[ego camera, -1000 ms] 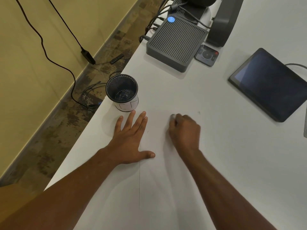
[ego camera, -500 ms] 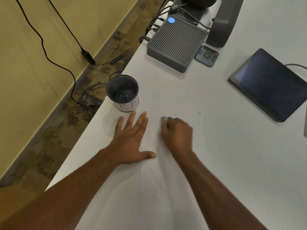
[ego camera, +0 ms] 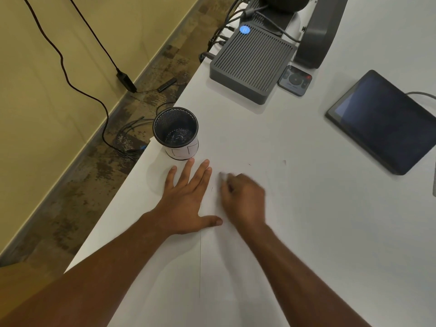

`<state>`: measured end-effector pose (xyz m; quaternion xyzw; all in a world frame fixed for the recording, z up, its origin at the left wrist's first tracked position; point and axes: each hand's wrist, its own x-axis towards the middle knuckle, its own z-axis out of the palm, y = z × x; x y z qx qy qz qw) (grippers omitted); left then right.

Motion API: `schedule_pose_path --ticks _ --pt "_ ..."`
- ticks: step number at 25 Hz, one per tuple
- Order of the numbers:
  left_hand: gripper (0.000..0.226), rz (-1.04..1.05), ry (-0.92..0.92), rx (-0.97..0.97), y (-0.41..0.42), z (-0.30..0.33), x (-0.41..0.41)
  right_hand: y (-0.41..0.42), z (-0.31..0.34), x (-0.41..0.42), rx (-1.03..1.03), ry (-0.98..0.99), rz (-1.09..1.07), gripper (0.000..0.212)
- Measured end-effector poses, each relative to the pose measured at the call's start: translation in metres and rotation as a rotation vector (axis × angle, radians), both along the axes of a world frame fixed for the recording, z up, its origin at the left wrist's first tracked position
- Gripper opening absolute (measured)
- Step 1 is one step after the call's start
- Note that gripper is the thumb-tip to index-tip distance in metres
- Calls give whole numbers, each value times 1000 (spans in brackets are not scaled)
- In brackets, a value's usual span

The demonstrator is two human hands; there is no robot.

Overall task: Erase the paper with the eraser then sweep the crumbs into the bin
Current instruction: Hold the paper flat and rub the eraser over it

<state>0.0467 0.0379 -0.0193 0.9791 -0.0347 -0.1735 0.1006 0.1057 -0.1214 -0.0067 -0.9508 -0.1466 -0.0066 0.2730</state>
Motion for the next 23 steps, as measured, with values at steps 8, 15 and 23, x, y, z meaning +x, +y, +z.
schedule_pose_path --ticks 8,15,23 --pt "121 -7 7 2 1 1 0 -14 5 7 -57 -1 17 42" --pt "122 -15 40 21 1 1 1 -39 10 34 -85 -21 -153 45" --pt "122 -17 71 34 0 3 2 -50 6 24 -109 -42 -175 44"
